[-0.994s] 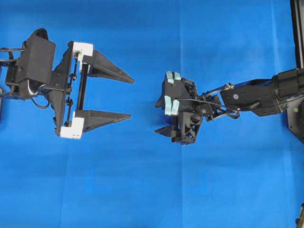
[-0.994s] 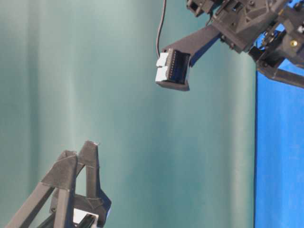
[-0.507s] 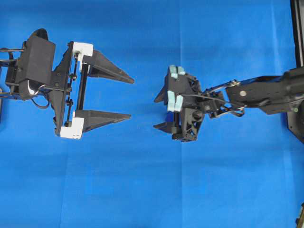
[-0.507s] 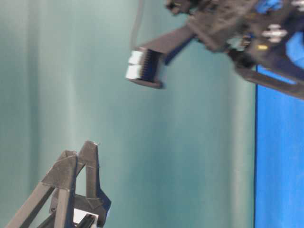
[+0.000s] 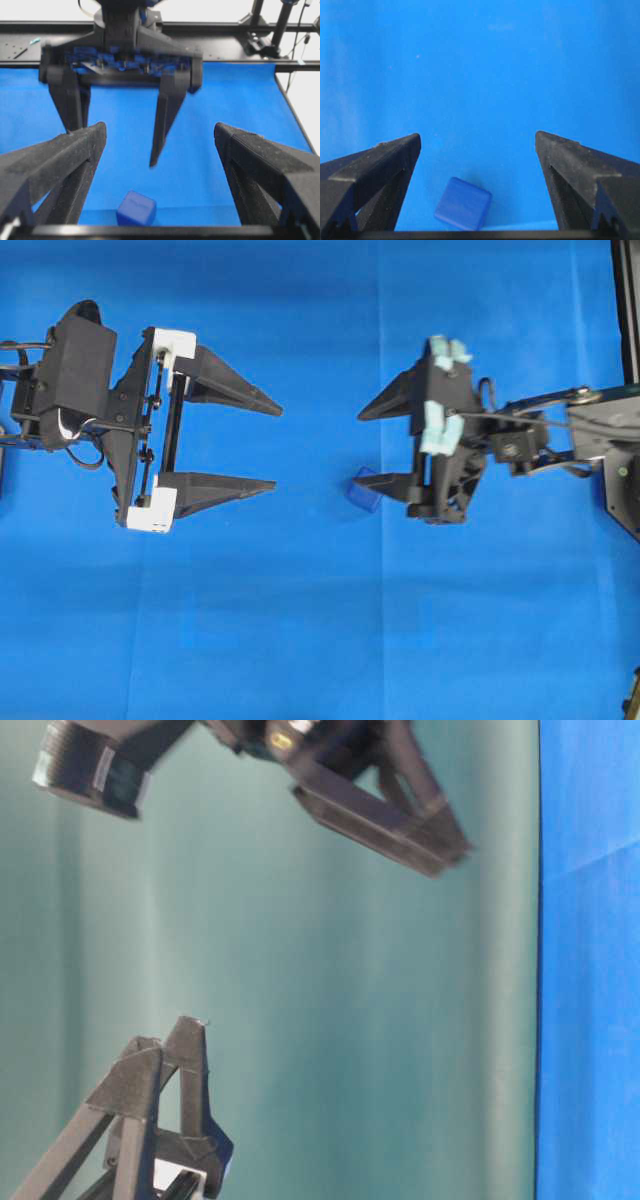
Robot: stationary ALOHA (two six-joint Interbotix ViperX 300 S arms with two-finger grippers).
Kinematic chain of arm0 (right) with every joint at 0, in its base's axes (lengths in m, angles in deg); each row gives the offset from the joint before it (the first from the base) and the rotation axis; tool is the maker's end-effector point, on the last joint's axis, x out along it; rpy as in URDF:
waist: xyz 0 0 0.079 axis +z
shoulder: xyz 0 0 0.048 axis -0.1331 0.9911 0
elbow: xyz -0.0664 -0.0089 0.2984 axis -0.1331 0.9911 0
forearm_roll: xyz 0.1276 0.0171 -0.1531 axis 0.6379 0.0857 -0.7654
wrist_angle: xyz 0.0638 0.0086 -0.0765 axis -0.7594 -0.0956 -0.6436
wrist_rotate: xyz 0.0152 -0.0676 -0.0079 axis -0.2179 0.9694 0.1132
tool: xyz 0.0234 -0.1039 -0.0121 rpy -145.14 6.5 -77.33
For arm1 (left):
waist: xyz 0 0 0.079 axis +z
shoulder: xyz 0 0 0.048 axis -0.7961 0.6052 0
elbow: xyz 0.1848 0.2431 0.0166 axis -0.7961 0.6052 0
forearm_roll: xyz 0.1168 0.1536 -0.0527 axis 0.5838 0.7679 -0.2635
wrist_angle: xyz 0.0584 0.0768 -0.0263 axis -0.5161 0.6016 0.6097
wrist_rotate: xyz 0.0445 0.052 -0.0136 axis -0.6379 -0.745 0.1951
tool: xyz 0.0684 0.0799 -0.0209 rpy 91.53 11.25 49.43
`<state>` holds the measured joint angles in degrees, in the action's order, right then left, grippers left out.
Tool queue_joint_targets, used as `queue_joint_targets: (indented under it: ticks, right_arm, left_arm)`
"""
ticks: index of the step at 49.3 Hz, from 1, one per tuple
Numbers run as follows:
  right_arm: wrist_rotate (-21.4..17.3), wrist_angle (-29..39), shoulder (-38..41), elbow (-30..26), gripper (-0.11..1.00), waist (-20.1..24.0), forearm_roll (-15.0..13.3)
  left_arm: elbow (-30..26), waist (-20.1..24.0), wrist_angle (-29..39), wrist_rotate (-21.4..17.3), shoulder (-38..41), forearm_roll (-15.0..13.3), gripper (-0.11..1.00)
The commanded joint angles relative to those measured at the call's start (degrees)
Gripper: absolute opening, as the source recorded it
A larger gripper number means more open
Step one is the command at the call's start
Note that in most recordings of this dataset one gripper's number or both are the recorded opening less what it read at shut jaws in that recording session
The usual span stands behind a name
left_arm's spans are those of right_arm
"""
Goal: Handover the blue block to the right arm after grasping it with the left arm, then place it in the designated position.
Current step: 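Open the right gripper and lift it away from the cube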
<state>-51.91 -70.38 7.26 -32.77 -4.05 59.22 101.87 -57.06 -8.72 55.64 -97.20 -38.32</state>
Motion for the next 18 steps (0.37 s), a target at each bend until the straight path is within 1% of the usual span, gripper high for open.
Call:
queue_joint_targets:
  ticks: [1,11,18]
  right_arm:
    - [0.09,2.2,-4.57,-0.62,0.91,0.53,-0.53]
    - [0.09,6.24,-11.43,-0.62,0.9,1.32,-1.58]
    - [0.09,7.21,-15.29,0.26,0.9,1.85,-2.2]
  left_arm:
    - [-1.67,-0.09,-0.35,0.0,-0.79,0.09,0.93]
    - [-1.67,-0.26,-0.26,0.0,-0.79,0.09,0.93]
    - [-1.67,-0.26,-0.35,0.0,-0.79,0.09,0.93]
